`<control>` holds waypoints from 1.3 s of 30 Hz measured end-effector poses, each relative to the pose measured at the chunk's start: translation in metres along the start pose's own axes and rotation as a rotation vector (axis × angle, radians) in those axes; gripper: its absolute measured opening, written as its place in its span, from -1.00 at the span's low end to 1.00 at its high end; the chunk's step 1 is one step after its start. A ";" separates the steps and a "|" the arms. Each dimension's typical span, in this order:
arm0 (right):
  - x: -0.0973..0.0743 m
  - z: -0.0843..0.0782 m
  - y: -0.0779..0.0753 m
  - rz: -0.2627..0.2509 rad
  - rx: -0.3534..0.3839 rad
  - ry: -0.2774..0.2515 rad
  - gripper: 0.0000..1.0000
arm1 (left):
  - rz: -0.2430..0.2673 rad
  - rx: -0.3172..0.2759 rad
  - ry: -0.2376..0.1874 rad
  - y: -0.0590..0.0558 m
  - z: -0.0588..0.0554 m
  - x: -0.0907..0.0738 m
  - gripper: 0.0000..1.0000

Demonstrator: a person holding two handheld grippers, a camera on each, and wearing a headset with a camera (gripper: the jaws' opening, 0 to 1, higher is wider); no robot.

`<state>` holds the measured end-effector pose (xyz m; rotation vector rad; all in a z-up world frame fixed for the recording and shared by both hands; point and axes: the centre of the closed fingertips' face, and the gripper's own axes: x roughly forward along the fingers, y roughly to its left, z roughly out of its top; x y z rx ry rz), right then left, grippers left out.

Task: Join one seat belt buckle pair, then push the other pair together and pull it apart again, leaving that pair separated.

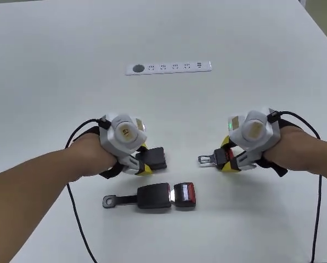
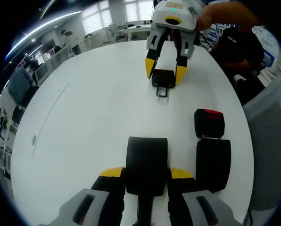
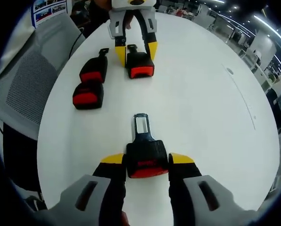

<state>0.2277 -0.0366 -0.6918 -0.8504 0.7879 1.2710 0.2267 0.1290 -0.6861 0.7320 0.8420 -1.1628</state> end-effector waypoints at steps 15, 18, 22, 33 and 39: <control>0.001 0.000 -0.002 0.034 0.052 -0.040 -0.34 | -0.019 0.107 0.010 -0.006 0.003 0.001 -0.33; 0.002 0.002 -0.003 0.031 0.050 -0.022 -0.34 | -0.019 0.108 0.002 -0.003 0.001 0.001 -0.33; 0.003 0.004 -0.003 0.026 0.044 -0.011 -0.34 | -0.021 0.101 -0.004 -0.001 0.001 0.001 -0.33; 0.011 0.023 -0.002 0.010 0.049 -0.028 -0.34 | -0.006 0.080 -0.014 0.000 0.000 0.000 -0.34; 0.024 0.045 0.001 0.020 0.045 -0.046 -0.34 | -0.012 0.079 -0.014 0.004 -0.003 0.004 -0.34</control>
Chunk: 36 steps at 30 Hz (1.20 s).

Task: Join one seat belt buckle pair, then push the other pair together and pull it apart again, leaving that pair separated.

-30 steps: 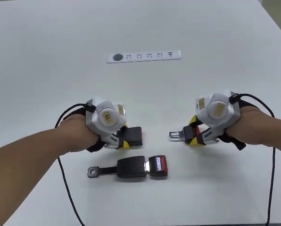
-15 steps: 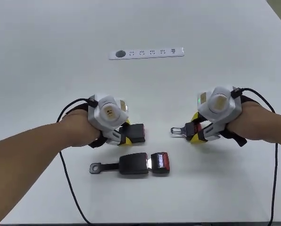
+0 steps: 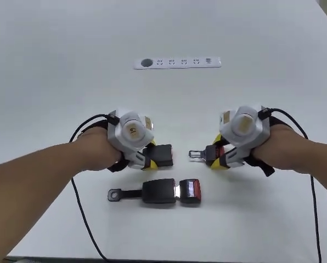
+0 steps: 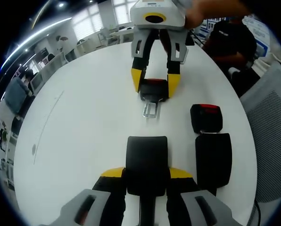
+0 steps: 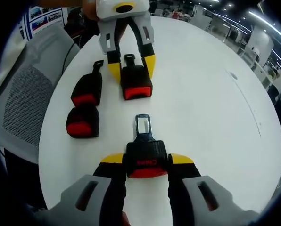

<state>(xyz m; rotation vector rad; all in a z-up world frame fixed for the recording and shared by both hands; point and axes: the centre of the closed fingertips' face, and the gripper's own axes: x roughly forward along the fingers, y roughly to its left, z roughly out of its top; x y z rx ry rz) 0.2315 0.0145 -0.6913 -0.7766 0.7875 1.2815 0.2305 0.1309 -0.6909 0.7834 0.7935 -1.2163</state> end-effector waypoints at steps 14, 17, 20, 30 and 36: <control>0.017 0.030 0.006 0.010 -0.032 0.008 -0.35 | 0.000 -0.004 0.002 -0.002 -0.001 0.000 -0.34; 0.017 0.031 0.007 0.006 -0.042 0.008 -0.35 | -0.003 -0.002 0.003 -0.003 0.000 -0.001 -0.34; 0.018 0.037 0.009 0.006 -0.048 0.006 -0.35 | -0.007 0.003 0.008 -0.004 0.001 -0.001 -0.34; 0.025 0.044 0.009 0.040 -0.098 -0.025 -0.36 | -0.018 0.007 -0.002 -0.004 0.000 0.000 -0.34; 0.027 0.046 0.008 0.048 -0.098 -0.037 -0.37 | -0.029 0.008 -0.006 -0.006 0.002 0.000 -0.35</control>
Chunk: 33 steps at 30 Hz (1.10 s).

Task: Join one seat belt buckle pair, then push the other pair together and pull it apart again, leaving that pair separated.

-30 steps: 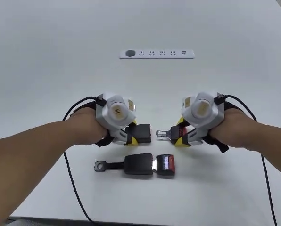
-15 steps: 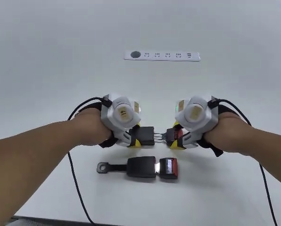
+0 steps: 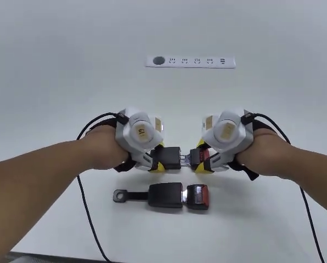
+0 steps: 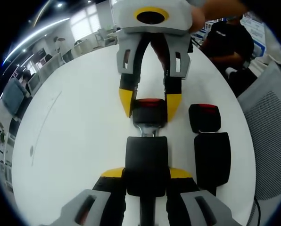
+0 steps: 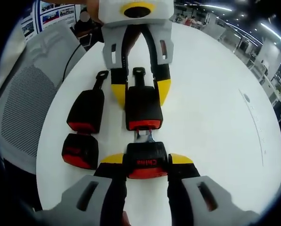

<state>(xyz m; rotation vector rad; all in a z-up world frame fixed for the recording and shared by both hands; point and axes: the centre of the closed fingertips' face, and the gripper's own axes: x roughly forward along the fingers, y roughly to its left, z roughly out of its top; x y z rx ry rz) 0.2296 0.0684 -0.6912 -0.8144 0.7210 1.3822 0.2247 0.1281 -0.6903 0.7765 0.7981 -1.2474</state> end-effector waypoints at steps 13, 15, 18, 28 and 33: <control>0.007 0.011 -0.002 0.004 0.013 -0.028 -0.38 | -0.011 -0.005 -0.013 0.007 -0.004 0.000 -0.35; 0.008 0.011 -0.002 0.005 0.018 -0.030 -0.38 | -0.012 -0.004 -0.014 0.003 -0.002 0.001 -0.35; 0.009 0.012 -0.002 0.008 0.016 -0.027 -0.38 | -0.018 -0.001 -0.008 -0.002 0.001 0.001 -0.35; 0.009 0.010 -0.002 0.004 0.018 -0.021 -0.37 | -0.017 0.006 -0.005 0.002 0.000 0.000 -0.35; 0.007 0.011 -0.001 0.002 0.018 -0.019 -0.37 | -0.018 0.006 -0.004 0.001 0.001 -0.002 -0.35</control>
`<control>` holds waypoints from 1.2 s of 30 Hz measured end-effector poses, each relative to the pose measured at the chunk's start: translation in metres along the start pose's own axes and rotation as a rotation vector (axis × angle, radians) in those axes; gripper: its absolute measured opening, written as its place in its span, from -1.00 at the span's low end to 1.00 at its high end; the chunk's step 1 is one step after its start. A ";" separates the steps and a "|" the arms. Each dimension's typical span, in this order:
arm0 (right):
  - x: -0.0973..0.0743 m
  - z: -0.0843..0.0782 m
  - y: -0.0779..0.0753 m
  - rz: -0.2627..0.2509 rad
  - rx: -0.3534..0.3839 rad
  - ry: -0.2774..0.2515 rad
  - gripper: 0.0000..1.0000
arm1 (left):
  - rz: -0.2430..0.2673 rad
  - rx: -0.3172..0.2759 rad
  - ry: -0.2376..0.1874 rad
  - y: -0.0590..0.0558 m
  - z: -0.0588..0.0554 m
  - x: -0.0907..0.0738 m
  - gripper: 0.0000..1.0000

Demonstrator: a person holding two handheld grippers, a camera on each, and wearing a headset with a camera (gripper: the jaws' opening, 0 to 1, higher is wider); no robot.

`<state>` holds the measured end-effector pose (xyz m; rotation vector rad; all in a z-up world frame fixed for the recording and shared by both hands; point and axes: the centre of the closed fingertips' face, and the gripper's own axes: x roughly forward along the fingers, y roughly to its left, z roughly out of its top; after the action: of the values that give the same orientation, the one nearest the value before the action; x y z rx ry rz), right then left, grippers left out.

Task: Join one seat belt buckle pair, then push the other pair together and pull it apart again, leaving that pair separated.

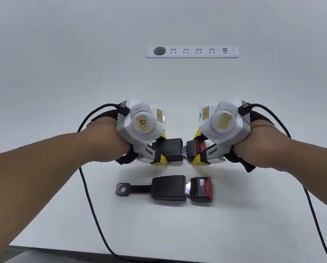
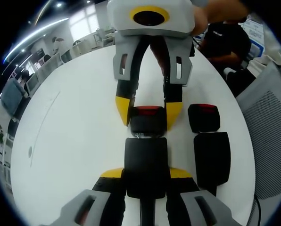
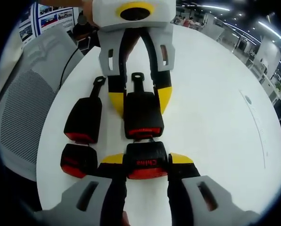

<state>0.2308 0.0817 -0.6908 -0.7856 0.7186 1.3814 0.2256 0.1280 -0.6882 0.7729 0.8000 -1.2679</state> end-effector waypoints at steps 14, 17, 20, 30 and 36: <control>-0.001 -0.001 -0.001 -0.009 -0.002 0.001 -0.35 | -0.011 -0.011 0.005 0.000 -0.001 0.002 -0.34; -0.004 -0.004 0.000 -0.018 -0.016 0.013 -0.35 | -0.016 -0.020 0.008 0.003 -0.002 0.002 -0.34; -0.010 -0.011 -0.002 -0.022 -0.010 0.023 -0.34 | -0.022 -0.021 0.011 0.004 -0.003 0.002 -0.34; -0.017 -0.020 0.000 -0.035 0.038 -0.030 -0.32 | -0.024 -0.009 0.023 0.004 -0.002 0.003 -0.33; -0.031 -0.042 -0.001 -0.049 0.056 -0.017 -0.31 | -0.020 -0.006 0.032 0.006 -0.003 0.004 -0.32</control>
<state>0.2307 0.0298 -0.6886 -0.7419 0.7173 1.3174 0.2317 0.1292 -0.6932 0.7843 0.8386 -1.2730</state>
